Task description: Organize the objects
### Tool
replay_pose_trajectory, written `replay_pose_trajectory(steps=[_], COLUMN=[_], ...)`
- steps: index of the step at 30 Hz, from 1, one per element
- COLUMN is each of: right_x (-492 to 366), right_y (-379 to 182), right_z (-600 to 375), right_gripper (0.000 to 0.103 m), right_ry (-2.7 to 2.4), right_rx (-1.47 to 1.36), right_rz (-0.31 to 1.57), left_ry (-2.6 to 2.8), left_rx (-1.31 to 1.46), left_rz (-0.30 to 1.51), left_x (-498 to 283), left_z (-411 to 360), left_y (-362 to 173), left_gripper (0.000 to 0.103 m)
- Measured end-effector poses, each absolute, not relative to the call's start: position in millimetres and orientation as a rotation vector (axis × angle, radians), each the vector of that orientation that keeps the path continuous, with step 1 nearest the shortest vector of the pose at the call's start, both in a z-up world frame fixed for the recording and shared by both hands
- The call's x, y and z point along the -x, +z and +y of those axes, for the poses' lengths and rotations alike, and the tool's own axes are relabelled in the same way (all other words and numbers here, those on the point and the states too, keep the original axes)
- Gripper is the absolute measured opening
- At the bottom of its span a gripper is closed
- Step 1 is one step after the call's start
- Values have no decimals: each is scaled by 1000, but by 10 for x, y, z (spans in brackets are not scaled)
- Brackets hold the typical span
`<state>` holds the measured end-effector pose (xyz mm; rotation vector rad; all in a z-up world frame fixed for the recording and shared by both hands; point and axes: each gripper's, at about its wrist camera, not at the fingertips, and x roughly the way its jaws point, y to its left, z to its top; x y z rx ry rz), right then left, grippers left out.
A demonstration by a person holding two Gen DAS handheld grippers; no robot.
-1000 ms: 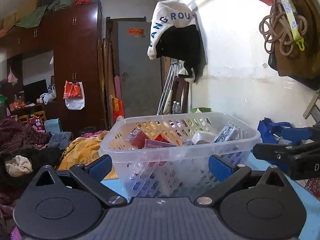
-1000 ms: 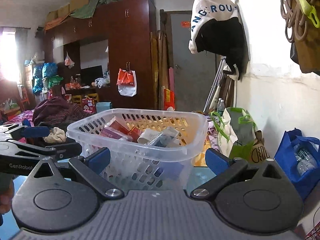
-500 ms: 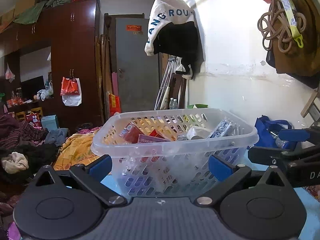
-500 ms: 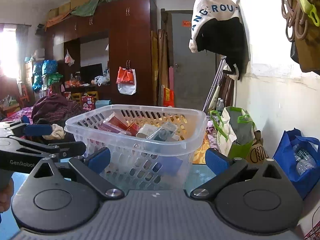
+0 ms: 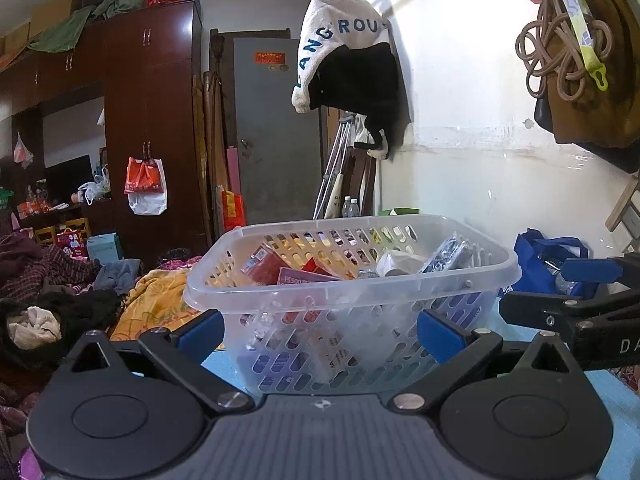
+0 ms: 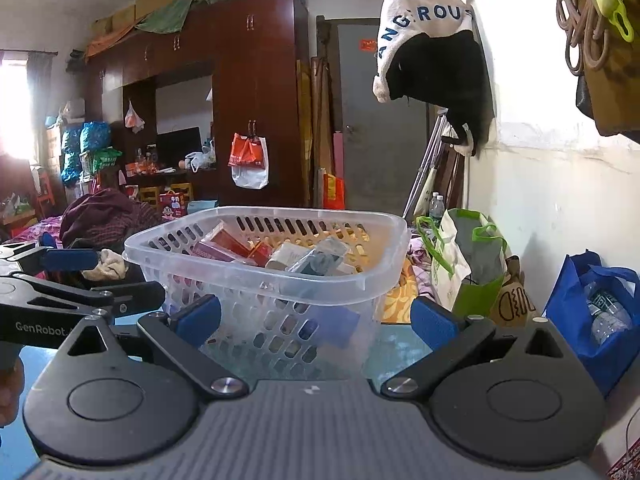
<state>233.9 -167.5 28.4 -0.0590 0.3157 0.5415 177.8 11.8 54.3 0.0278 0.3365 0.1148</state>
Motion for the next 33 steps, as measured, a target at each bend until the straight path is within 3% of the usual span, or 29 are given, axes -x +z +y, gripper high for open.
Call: replay_pose_trajectory(steps=[33], right_x=[-2330], right_y=[289], right_z=[-1668], right_gripper=[103], right_ry=[540], right_rx=[59], right_rz=[309], left_ry=[105], left_rx=[-38], left_rz=[326], left_x=[-1758], left_z=[71], left_y=[528], left_gripper=[103])
